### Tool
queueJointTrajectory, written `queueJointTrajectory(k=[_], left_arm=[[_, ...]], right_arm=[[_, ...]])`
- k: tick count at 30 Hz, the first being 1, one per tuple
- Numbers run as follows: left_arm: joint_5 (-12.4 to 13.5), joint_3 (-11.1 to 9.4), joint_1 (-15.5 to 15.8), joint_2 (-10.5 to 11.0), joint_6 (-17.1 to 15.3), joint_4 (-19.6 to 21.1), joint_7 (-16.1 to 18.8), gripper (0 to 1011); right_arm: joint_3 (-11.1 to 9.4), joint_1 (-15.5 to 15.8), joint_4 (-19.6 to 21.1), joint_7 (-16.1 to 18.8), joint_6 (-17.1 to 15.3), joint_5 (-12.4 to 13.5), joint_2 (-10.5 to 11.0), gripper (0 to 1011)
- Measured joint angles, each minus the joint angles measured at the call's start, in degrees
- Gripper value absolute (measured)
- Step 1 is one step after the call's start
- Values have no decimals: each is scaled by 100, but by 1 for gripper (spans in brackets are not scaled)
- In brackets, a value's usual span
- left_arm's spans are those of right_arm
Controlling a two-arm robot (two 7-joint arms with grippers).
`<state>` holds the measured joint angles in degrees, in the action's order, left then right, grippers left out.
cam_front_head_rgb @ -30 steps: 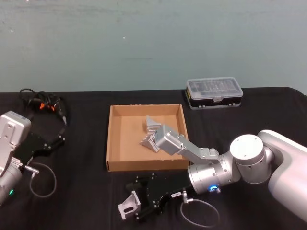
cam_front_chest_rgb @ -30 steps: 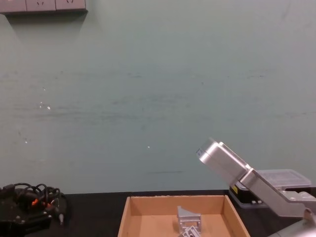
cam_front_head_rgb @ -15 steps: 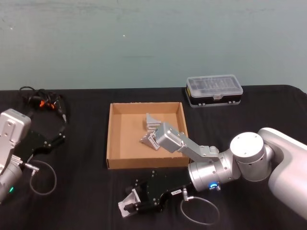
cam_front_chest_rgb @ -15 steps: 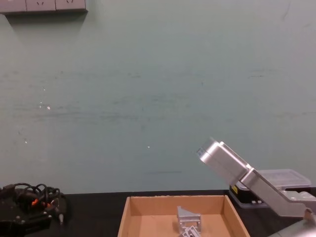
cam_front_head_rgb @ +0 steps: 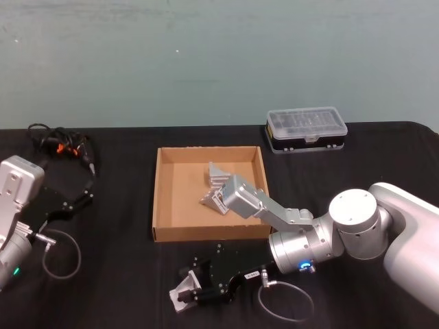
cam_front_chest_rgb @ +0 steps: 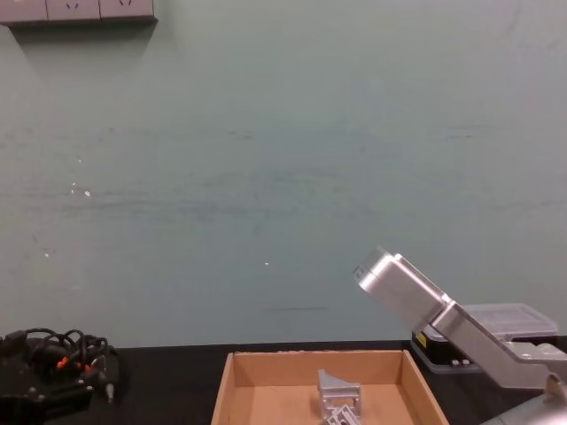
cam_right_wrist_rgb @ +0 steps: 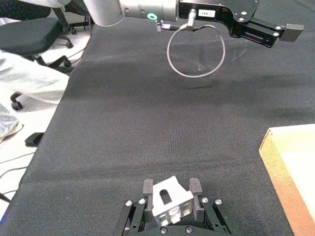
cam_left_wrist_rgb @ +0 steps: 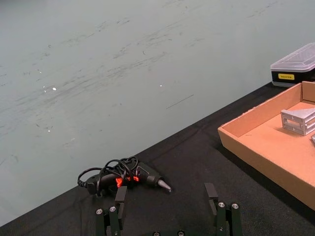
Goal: Use one hand to pick up the angle iron from the table and place it into the box.
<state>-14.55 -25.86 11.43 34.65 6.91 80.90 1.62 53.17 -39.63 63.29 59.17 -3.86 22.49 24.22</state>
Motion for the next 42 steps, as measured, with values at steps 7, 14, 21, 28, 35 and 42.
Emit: queueJointTrajectory(k=[7,14,21,28,35,42], left_arm=[[0,0,0,0,0,0,0,1000],[0,0,0,0,0,0,0,1000],[0,0,0,0,0,0,0,1000],[0,0,0,0,0,0,0,1000],[0,0,0,0,0,0,0,1000],[0,0,0,0,0,0,0,1000]], right_arm=[[0,0,0,0,0,0,0,447],[0,0,0,0,0,0,0,447],[-33,20,33,26,65,22,21,447],[-116,59,215,41,166,106,91,447],[-267,105,529,-22,188,260,212,447],[-605,242,703,-337,214,587,300,447]])
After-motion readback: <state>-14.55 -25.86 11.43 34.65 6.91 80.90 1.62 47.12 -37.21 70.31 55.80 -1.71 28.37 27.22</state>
